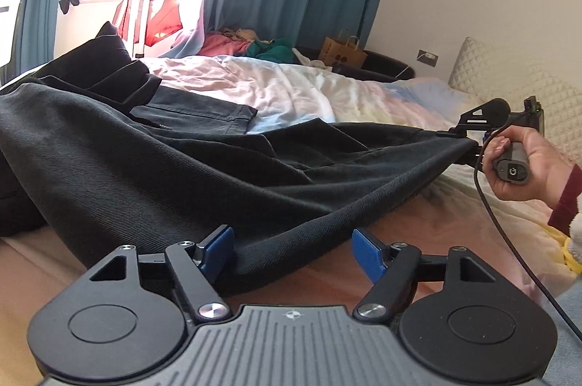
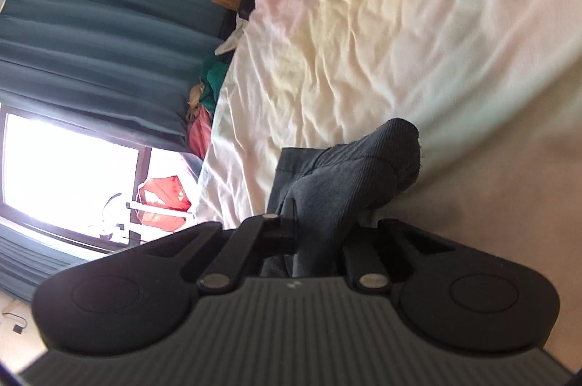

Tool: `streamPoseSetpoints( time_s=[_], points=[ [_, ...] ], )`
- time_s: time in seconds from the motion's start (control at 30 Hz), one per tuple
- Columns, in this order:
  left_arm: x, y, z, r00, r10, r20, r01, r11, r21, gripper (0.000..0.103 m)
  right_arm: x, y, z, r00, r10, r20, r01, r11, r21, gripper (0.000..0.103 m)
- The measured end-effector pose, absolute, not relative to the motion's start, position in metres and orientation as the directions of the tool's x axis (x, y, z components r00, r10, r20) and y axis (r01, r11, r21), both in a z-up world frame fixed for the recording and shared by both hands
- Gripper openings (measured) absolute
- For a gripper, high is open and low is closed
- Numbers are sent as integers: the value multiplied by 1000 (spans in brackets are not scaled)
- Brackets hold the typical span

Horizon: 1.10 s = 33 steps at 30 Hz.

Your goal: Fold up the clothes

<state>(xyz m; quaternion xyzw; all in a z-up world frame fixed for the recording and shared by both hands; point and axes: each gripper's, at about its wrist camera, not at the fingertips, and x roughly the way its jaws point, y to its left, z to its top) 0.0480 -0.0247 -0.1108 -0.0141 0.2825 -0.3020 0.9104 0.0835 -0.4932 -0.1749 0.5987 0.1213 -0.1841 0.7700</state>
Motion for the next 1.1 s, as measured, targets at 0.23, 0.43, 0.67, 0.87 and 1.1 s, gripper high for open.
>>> streamPoseSetpoints(
  time_s=[0.23,0.43,0.67,0.87,1.1],
  points=[
    [45,4,-101,605,-590,-535,464,807,-365,82,75,-541,-198,891,-169,-422,452,219,865,6],
    [67,93,-108,686,-514,-515,12,716,-698,90,73,-552,-218,872,-107,-478,490,226,842,7],
    [66,190,-163,798,-335,-502,-447,231,-864,90,72,-550,-219,870,-98,-483,493,197,848,8],
    [93,204,-157,856,-225,-465,-429,190,-883,88,70,-551,-224,871,-76,-485,491,141,860,9],
    [116,224,-159,855,-108,-508,-484,189,-855,25,73,-548,-222,875,-65,-480,484,175,857,9]
  ],
)
